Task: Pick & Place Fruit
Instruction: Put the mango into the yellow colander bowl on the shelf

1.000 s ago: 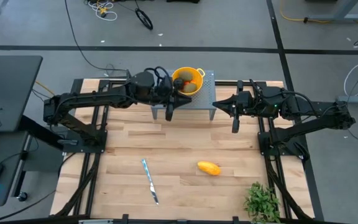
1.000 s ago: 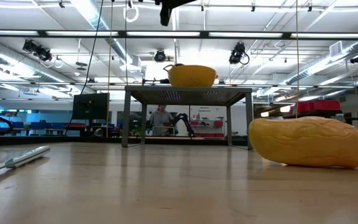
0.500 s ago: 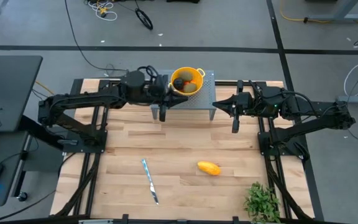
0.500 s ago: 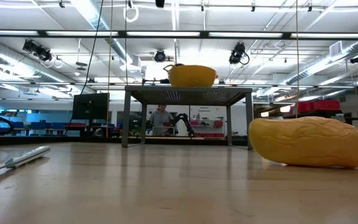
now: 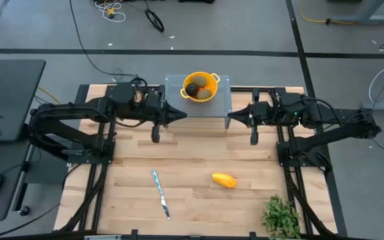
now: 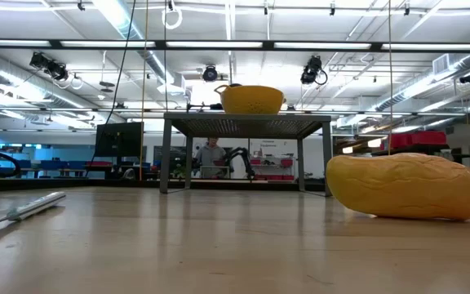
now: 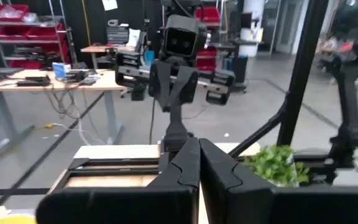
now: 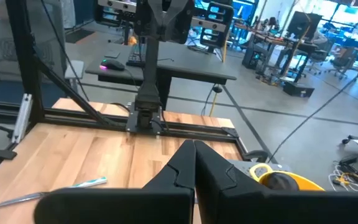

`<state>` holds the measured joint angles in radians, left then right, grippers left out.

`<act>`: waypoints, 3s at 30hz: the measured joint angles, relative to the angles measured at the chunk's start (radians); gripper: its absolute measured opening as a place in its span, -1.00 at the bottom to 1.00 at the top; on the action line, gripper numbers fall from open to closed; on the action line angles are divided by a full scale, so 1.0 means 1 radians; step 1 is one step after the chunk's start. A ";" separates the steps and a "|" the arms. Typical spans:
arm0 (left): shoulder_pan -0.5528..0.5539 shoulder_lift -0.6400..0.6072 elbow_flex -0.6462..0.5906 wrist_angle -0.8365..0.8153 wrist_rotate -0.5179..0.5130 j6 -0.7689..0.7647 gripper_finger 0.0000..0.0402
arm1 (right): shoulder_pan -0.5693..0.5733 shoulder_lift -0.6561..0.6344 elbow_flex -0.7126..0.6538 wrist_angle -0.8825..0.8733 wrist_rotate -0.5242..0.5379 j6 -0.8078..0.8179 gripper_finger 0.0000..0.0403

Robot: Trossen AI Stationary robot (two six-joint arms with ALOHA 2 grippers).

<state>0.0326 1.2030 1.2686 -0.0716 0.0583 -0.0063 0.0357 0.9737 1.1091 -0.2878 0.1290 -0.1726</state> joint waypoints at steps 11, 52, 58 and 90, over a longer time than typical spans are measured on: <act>-0.096 -0.047 -0.001 -0.047 -0.090 0.068 -0.99 | 0.079 0.017 0.000 0.001 -0.009 0.052 -0.98; -0.218 -0.138 0.000 -0.094 -0.144 0.092 -0.98 | 0.448 0.353 0.000 -0.017 0.086 0.294 -0.98; -0.218 -0.138 0.000 -0.096 -0.144 0.091 -0.96 | 0.450 0.396 0.000 -0.051 0.086 0.349 -0.98; -0.169 -0.352 -0.190 -0.199 -0.199 -0.009 -0.97 | 0.441 0.475 -0.002 -0.318 0.129 0.560 -0.87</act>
<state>-0.1364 0.8506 1.0789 -0.2702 -0.1411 -0.0156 0.4767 1.4487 1.1069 -0.6055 0.2581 0.3872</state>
